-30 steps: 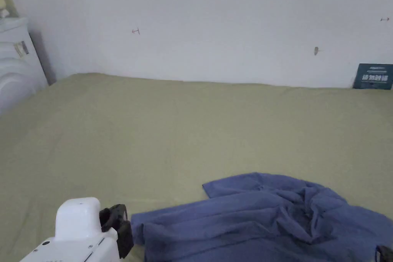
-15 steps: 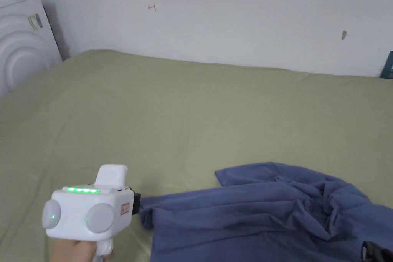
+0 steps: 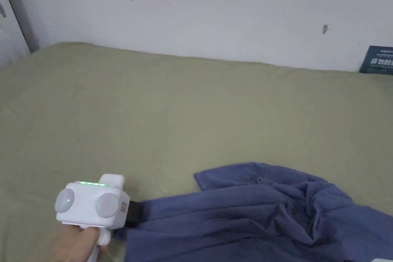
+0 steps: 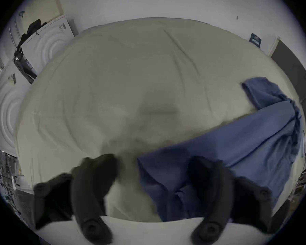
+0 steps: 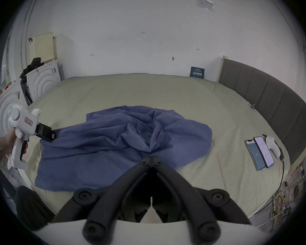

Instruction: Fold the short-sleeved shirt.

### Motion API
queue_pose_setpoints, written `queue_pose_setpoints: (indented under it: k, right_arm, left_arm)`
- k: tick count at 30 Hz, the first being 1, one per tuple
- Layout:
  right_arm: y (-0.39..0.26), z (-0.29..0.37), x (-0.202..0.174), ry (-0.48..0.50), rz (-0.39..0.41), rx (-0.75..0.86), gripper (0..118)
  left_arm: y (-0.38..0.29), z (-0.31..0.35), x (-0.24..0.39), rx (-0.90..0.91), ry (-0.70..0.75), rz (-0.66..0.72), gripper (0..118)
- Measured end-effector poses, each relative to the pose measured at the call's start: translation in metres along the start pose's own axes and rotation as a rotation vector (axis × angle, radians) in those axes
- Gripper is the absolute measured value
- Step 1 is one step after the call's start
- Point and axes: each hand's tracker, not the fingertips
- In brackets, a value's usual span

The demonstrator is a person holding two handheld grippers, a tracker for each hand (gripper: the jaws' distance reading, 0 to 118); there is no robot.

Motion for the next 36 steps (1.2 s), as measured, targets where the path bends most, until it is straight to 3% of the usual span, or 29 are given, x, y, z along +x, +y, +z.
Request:
queue_pose_setpoints:
  k: [2, 3, 4, 11, 23, 24, 25, 26, 27, 28, 29, 32, 34, 35, 36]
  right_arm:
    - [-0.001, -0.003, 0.008, -0.007, -0.012, -0.011, 0]
    - [0.000, -0.005, 0.012, -0.008, -0.025, -0.018, 0]
    - [0.000, -0.007, 0.017, -0.012, -0.036, -0.023, 0]
    - [0.019, -0.040, 0.067, -0.096, -0.021, -0.050, 0]
    - [0.084, -0.170, 0.157, -0.161, -0.070, -0.207, 0]
    - [0.085, -0.180, 0.159, -0.156, -0.048, -0.243, 13]
    - [0.084, -0.189, 0.160, -0.135, -0.029, -0.279, 67]
    - [0.082, -0.197, 0.161, -0.145, -0.023, -0.303, 112]
    - [0.078, -0.207, 0.163, -0.145, -0.019, -0.351, 114]
    - [0.070, -0.219, 0.165, -0.139, -0.028, -0.417, 104]
    - [0.067, -0.215, 0.162, -0.145, -0.038, -0.411, 101]
    - [0.050, -0.229, 0.158, -0.164, -0.013, -0.463, 102]
    - [0.055, -0.230, 0.163, -0.156, -0.053, -0.451, 102]
    - [0.057, -0.228, 0.165, -0.144, -0.069, -0.447, 98]
    - [0.060, -0.222, 0.165, -0.085, -0.079, -0.428, 83]
  left_arm:
    - [0.000, 0.008, 0.000, 0.004, 0.000, -0.028, 70]
    - [0.000, 0.011, 0.003, 0.006, -0.015, -0.047, 49]
    - [0.000, 0.015, 0.005, 0.029, -0.015, -0.043, 0]
    - [0.000, 0.007, 0.002, 0.023, -0.027, -0.017, 1]
    - [-0.008, 0.011, 0.003, 0.041, -0.053, -0.021, 1]
    - [-0.008, 0.011, 0.003, 0.042, -0.055, -0.020, 1]
    - [-0.008, 0.011, 0.003, 0.044, -0.056, -0.020, 1]
    - [-0.008, 0.010, 0.003, 0.045, -0.056, -0.020, 1]
    - [-0.009, 0.010, 0.004, 0.045, -0.055, -0.021, 1]
    - [-0.009, 0.011, 0.004, 0.044, -0.053, -0.025, 1]
    - [-0.009, 0.011, 0.005, 0.044, -0.051, -0.030, 1]
    - [-0.008, 0.010, 0.005, 0.042, -0.050, -0.037, 1]
    - [-0.008, 0.009, 0.005, 0.040, -0.051, -0.033, 1]
    - [-0.008, 0.009, 0.005, 0.040, -0.051, -0.031, 1]
    - [-0.008, 0.010, 0.005, 0.039, -0.052, -0.030, 1]
